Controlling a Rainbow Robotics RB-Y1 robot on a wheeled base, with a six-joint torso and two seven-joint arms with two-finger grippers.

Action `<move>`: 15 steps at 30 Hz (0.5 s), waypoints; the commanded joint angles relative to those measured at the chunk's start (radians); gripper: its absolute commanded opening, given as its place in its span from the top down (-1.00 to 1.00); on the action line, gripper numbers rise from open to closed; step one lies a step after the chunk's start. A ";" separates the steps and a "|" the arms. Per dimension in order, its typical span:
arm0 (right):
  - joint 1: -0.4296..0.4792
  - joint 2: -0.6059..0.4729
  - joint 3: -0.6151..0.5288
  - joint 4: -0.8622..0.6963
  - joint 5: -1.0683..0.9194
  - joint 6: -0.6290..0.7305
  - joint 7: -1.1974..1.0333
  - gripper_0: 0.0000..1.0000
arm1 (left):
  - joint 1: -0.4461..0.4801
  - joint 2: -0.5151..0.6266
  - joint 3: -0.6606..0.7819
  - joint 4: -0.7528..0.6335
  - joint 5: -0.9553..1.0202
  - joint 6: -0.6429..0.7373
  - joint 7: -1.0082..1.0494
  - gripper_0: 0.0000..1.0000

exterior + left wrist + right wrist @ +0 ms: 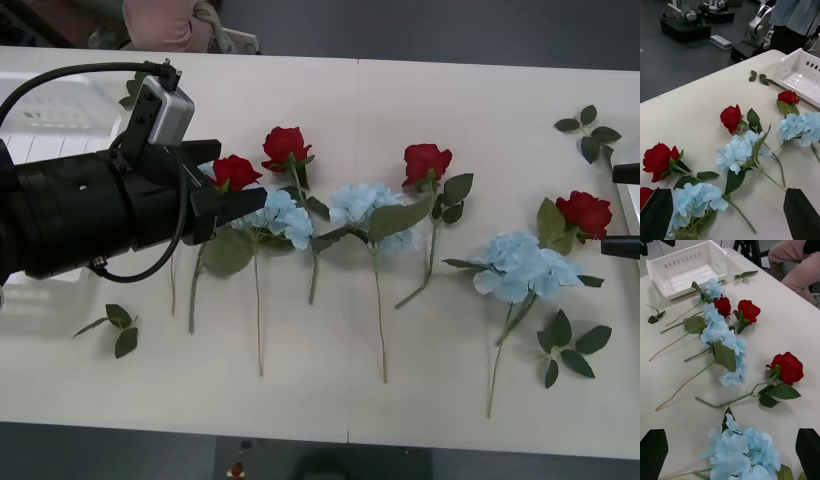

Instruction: Put the red flowers into the right box and the blue flowers into the left box

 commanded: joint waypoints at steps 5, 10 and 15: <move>-0.011 -0.016 0.001 -0.014 -0.003 -0.005 0.016 -1.00 | 0.017 0.006 0.012 -0.028 0.001 -0.012 0.043 -1.00; -0.011 -0.016 0.001 -0.014 -0.003 -0.005 0.016 -1.00 | 0.017 0.006 0.012 -0.028 0.001 -0.012 0.043 -1.00; -0.011 -0.016 0.001 -0.014 -0.003 -0.005 0.016 -1.00 | 0.017 0.006 0.012 -0.028 0.001 -0.012 0.043 -1.00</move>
